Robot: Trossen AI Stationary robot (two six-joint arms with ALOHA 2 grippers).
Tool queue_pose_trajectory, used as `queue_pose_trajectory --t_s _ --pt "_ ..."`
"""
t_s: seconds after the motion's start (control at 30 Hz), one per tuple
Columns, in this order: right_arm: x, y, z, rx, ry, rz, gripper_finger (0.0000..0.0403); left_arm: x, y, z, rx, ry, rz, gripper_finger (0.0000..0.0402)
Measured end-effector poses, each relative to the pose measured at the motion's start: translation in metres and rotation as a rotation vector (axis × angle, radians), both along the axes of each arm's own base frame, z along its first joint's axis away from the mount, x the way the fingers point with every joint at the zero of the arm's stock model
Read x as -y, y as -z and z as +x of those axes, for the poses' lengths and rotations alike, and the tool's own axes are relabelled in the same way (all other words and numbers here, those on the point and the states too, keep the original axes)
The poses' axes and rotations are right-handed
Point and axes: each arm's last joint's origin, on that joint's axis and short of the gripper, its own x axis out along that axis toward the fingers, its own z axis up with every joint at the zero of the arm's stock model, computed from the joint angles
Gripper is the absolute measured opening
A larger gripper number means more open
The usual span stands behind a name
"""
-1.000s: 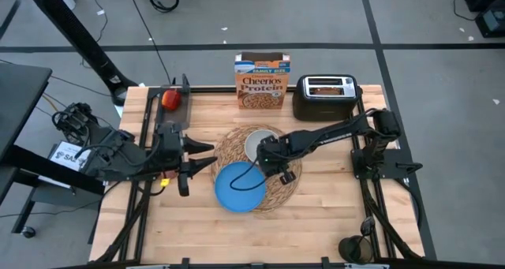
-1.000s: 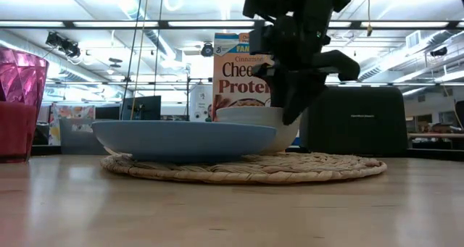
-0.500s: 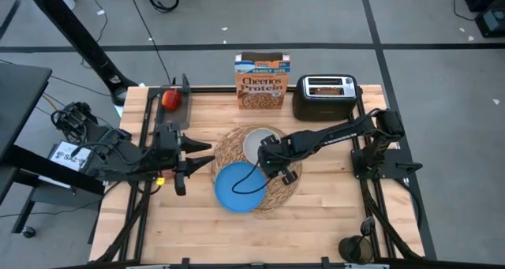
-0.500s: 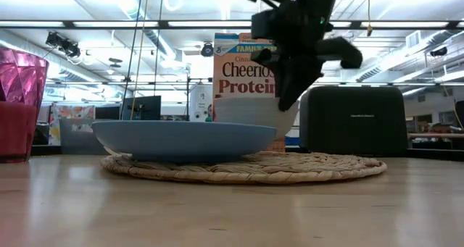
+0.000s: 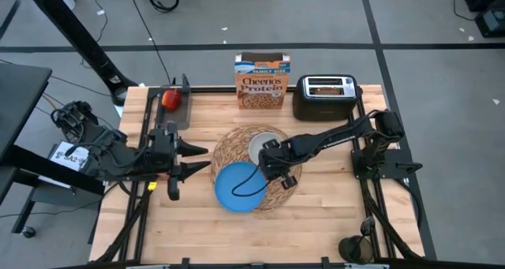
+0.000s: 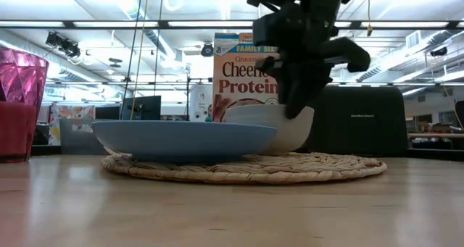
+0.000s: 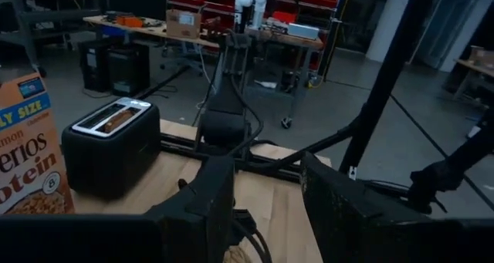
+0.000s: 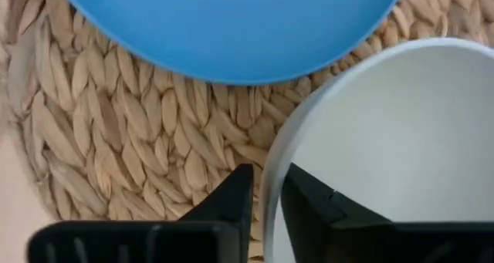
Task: Arrange a breakfast setting
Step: Put the white bowl on the brown table mat
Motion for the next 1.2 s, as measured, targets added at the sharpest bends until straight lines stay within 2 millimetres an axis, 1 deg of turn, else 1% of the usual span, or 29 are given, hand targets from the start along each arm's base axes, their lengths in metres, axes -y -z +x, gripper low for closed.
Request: queue_pose_trajectory --t_s 0.1,0.17,0.23,0.3,0.4,0.47,0.5,0.6,0.7,0.83,1.03,1.13,1.2 --pt "-0.004 -0.008 0.002 0.008 -0.002 -0.004 0.0105 0.000 0.000 0.000 -0.002 0.001 0.013 0.0156" --pt "-0.008 -0.019 0.003 0.006 0.017 0.005 0.0124 0.000 0.000 0.000 -0.005 0.003 0.033 0.0156" --pt "-0.012 -0.035 0.004 -0.002 0.058 0.021 0.0141 0.000 0.000 0.000 -0.007 0.004 0.046 0.0156" --pt "-0.017 -0.054 0.004 -0.005 0.128 0.049 0.0155 0.000 0.000 0.000 -0.011 0.006 0.067 0.0156" --pt "-0.025 -0.083 0.001 -0.008 0.294 0.097 0.0168 0.000 0.000 0.000 -0.014 0.008 0.090 0.0156" --pt "-0.027 -0.093 -0.003 -0.003 0.399 0.105 0.0171 0.000 0.000 0.000 -0.016 0.009 0.100 0.0156" --pt "-0.027 -0.094 -0.003 -0.004 0.424 0.097 0.0171 0.000 0.000 0.000 -0.017 0.009 0.102 0.0156" --pt "-0.027 -0.087 -0.003 -0.013 0.408 0.082 0.0170 0.000 0.000 0.000 -0.018 0.016 0.102 0.0156" --pt "-0.022 -0.067 0.004 0.007 0.346 0.100 0.0170 0.005 0.000 -0.002 -0.018 0.068 0.099 0.0156" --pt "-0.013 -0.039 0.007 0.030 0.312 0.082 0.0170 0.012 0.000 -0.007 -0.015 0.117 0.090 0.0156" --pt "-0.004 -0.009 0.001 -0.011 0.267 0.103 0.0170 0.020 0.000 -0.012 -0.012 0.159 0.087 0.0156" --pt "-0.001 0.002 -0.001 -0.004 0.236 0.095 0.0166 0.019 0.000 -0.012 -0.012 0.152 0.087 0.0156" --pt "0.001 0.006 -0.003 -0.013 0.208 0.082 0.0157 0.019 0.000 -0.011 -0.012 0.145 0.088 0.0156"
